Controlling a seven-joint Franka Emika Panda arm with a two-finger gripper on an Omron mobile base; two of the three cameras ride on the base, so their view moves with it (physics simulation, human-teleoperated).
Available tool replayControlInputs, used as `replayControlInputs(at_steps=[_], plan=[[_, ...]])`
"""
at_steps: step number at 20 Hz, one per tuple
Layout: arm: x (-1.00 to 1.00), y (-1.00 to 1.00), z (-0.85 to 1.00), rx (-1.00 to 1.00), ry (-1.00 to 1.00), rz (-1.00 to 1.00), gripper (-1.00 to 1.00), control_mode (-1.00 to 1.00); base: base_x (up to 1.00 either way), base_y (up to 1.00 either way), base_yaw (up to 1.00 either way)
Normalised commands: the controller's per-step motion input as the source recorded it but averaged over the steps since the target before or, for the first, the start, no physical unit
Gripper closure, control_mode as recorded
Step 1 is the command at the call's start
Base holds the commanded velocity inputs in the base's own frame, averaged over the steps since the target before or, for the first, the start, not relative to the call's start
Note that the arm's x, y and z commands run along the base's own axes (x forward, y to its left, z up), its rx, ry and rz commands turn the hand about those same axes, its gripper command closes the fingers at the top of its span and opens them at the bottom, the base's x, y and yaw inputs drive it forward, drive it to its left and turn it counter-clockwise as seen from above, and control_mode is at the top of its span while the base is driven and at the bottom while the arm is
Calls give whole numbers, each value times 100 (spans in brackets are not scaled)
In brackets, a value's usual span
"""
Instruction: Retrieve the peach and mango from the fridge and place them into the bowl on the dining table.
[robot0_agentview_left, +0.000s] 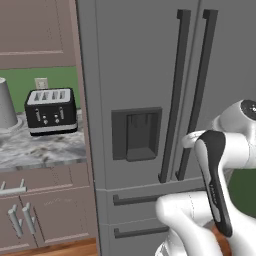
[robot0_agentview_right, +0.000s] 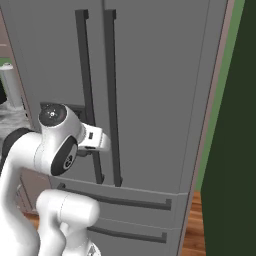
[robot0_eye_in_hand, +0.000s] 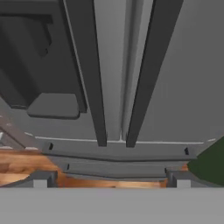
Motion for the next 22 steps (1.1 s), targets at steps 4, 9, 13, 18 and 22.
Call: replayControlInputs(at_steps=[4,9,13,18,22], plan=[[0,0,0,0,-1,0,-100,-100,0,0,0],[0,0,0,0,0,0,-100,100,-35,-14,0],[0,0,0,0,0,0,-100,100,-45,-22,0],[0,0,0,0,0,0,-100,100,-44,-23,0],[0,0,0,0,0,0,-100,100,-32,-39,0]])
